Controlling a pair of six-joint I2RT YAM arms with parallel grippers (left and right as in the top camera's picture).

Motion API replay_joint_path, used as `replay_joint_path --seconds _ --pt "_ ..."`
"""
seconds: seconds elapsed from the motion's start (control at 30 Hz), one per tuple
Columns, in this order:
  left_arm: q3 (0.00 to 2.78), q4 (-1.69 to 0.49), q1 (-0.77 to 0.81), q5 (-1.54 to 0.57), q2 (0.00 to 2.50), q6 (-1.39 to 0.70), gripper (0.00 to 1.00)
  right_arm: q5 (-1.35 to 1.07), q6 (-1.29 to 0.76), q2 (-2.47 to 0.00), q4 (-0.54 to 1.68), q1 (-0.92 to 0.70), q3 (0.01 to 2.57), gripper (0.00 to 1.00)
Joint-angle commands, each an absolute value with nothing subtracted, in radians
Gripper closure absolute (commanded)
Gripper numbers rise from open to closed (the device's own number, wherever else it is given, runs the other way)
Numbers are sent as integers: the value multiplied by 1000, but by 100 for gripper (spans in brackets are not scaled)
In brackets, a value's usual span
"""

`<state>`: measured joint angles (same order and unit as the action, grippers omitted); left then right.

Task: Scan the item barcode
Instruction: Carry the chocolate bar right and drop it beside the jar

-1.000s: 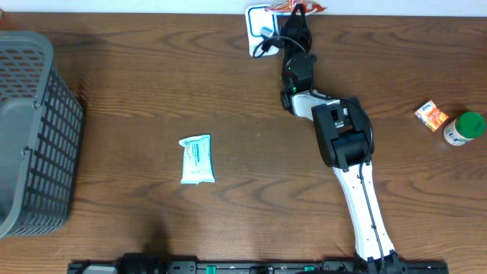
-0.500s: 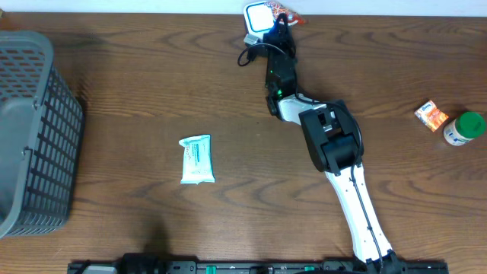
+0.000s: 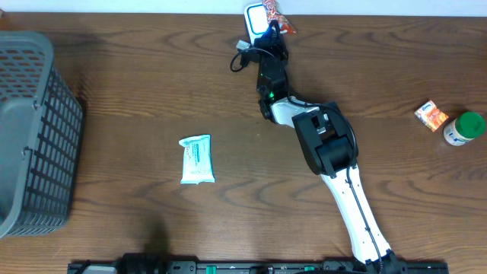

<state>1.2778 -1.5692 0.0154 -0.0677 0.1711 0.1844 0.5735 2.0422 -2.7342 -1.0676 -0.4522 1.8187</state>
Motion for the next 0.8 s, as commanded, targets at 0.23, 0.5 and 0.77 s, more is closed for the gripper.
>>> replay_joint_path --seconds 0.23,0.5,0.77 --pt "1280 -1571 19 -59 169 194 16 637 2103 -2741 -931 -505 1825 99" --pt "1280 -1570 19 -59 169 194 16 634 2081 -2677 -992 -511 1825 99" --pt "1280 -1570 19 -59 169 194 16 668 1996 -2454 -887 -517 1825 99"
